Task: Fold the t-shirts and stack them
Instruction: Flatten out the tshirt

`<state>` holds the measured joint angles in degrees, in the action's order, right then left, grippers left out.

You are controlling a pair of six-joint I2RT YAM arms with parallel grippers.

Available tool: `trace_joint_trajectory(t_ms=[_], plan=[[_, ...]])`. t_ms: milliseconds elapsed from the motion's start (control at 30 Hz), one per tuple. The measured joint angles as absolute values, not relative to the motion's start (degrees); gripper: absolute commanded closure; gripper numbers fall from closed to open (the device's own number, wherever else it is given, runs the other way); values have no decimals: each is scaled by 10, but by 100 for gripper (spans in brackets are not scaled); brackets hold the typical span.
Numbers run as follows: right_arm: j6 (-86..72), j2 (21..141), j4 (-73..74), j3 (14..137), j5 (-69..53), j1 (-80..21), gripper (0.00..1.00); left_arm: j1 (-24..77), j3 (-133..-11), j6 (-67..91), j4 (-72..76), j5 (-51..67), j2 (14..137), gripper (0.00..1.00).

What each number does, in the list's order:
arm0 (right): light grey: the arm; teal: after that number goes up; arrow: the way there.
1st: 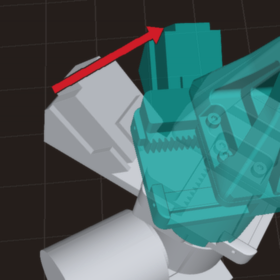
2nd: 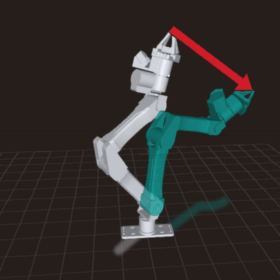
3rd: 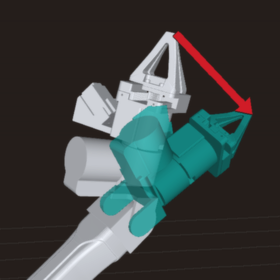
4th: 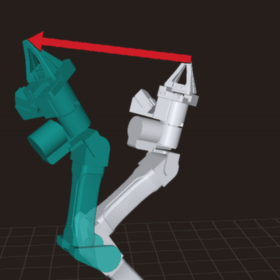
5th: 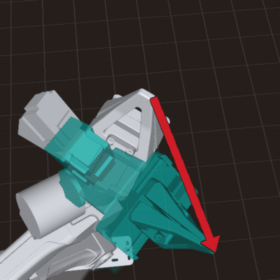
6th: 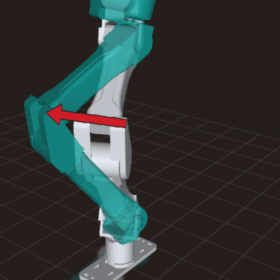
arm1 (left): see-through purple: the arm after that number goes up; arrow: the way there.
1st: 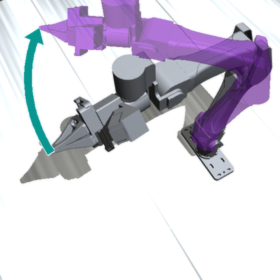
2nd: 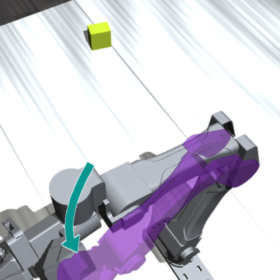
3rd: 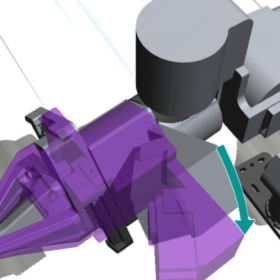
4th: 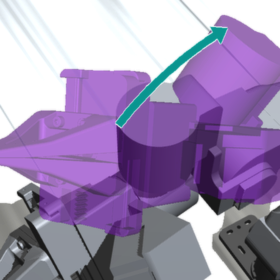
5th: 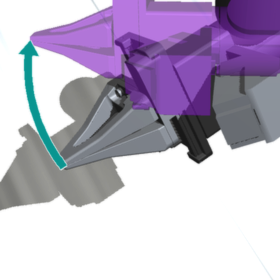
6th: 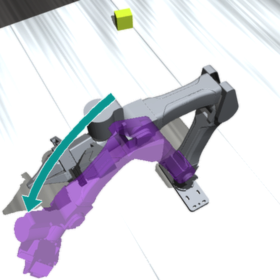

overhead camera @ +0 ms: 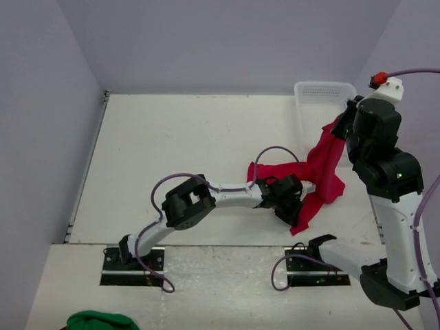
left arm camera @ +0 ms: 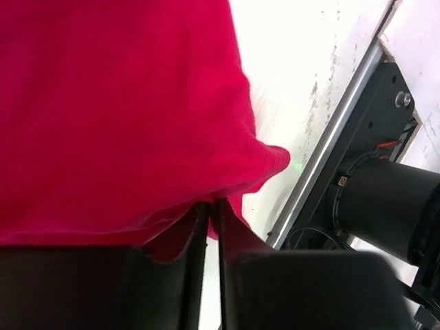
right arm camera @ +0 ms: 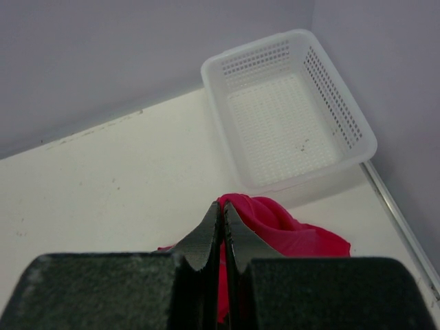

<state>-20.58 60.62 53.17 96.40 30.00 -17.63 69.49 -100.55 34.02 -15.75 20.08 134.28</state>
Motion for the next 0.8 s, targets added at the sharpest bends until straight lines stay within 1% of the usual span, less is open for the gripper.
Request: trace_joint_trajectory(t_ms=[33,233,300,367,467,533,667,800], plan=[[-206,606,532,964,300,-176,100,694,-1006,340,-158,199,1343,100],[-208,607,532,961,290,-176,100,694,-1000,341,-158,184,1340,100],[-208,607,532,961,289,-176,100,696,-988,339,-166,160,1325,100],[-208,607,532,960,288,-177,100,700,-962,333,-189,109,1295,100],[-209,606,531,952,287,-177,100,701,-901,316,-246,7,1221,100],[-210,606,529,943,286,-179,100,701,-885,302,-278,-44,1154,100],[-209,604,526,920,274,-193,100,701,-888,270,-323,-166,996,100],[-207,608,512,902,264,-234,100,701,-919,250,-363,-280,862,100]])
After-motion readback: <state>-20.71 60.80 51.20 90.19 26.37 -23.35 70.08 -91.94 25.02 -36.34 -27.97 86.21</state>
